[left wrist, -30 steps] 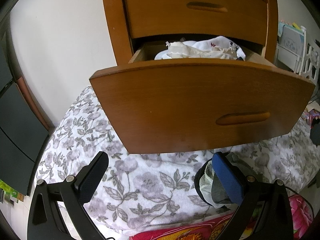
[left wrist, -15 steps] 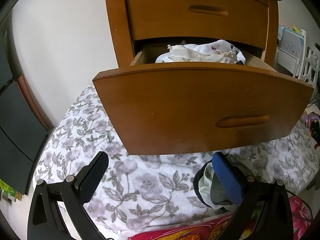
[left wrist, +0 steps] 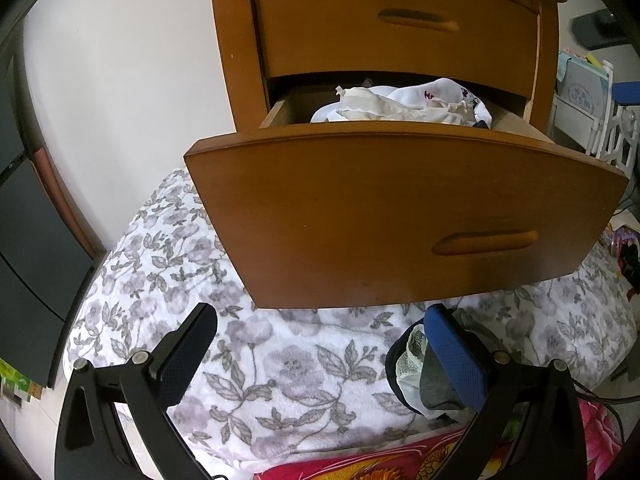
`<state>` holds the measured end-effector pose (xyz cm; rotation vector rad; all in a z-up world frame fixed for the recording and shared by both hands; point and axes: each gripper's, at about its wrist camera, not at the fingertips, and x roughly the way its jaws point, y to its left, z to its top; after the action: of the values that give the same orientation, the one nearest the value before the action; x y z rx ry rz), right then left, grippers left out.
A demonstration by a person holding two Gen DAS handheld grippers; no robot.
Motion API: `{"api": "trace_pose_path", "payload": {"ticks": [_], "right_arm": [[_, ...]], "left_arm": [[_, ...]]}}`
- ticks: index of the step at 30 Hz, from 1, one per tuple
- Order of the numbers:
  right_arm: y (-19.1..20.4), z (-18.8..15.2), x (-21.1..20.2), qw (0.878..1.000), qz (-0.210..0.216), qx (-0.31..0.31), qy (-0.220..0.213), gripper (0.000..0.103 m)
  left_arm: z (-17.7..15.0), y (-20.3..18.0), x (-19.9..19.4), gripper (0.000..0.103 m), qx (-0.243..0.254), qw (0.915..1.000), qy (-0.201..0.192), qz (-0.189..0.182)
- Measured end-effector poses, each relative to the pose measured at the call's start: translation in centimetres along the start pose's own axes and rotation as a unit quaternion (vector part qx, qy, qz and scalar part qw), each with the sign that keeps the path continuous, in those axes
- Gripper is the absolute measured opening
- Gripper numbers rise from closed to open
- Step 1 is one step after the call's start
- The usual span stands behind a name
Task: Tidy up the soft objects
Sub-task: 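Reach the right tool into the drawer and grasp the navy cloth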
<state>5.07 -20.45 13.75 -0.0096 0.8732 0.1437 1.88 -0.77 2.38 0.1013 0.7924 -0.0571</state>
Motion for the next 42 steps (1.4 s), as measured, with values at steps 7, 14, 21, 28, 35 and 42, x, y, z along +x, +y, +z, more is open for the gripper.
{"api": "trace_pose_path", "payload": {"ticks": [7, 14, 21, 28, 35, 42], "right_arm": [[2.3, 1.9, 3.7, 0.999, 0.014, -0.022, 0.032, 0.103], [3.9, 3.3, 7.3, 0.997, 0.007, -0.040, 0.068, 0.103], [3.5, 4.4, 10.8, 0.991, 0.015, -0.010, 0.129, 0.103], [3.5, 4.0, 14.0, 0.983, 0.004, 0.008, 0.181, 0.103], [2.3, 3.9, 16.7, 0.973, -0.025, 0.049, 0.225, 0.103], [2.0, 3.8, 17.9, 0.969, -0.033, 0.052, 0.240, 0.092]], "left_arm": [[0.0, 0.4, 0.2, 0.103, -0.010, 0.9999, 0.004, -0.005], [0.1, 0.4, 0.2, 0.103, -0.013, 0.9998, 0.005, -0.011], [0.2, 0.7, 0.5, 0.103, -0.019, 0.9996, 0.010, -0.018], [0.1, 1.0, 0.7, 0.103, -0.026, 0.9993, 0.012, -0.024], [0.2, 1.1, 0.8, 0.103, -0.027, 0.9992, 0.014, -0.025], [0.1, 1.1, 0.7, 0.103, -0.026, 0.9993, 0.015, -0.024]]}}
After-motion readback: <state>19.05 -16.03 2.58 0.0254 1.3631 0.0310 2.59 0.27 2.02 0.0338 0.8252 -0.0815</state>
